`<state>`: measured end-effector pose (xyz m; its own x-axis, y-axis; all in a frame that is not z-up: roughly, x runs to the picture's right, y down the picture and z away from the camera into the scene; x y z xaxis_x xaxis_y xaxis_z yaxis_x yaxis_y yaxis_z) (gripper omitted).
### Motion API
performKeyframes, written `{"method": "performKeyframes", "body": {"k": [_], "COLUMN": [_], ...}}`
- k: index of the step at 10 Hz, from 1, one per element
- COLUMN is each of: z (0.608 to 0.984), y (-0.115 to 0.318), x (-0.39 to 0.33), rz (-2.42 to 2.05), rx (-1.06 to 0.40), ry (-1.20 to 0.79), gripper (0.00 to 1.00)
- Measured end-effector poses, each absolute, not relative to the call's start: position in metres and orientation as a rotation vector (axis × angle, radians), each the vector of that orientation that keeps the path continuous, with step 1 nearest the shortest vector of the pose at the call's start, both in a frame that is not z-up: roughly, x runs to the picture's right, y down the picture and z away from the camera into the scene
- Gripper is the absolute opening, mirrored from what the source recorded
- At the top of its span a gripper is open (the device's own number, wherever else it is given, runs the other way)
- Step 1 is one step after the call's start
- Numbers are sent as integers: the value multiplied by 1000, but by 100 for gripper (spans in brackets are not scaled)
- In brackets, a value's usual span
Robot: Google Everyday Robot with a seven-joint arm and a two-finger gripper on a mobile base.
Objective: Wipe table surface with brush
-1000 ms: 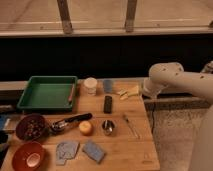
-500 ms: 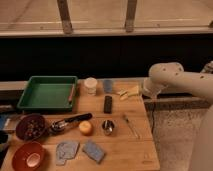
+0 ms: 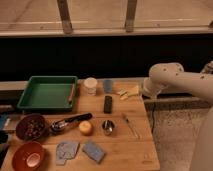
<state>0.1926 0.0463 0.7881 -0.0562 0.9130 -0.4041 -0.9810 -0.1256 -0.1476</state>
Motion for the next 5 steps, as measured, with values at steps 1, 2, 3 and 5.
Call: {"method": "performKeyframes", "body": {"k": [1, 2, 3, 5], "z": [787, 787, 787, 787], "y": [46, 46, 44, 38], "x": [186, 170, 147, 109], "rz": [1608, 1569, 1513, 1404], "rx": [-468, -480, -494, -510], "ry": [176, 156, 131, 87], "gripper": [80, 80, 80, 80]}}
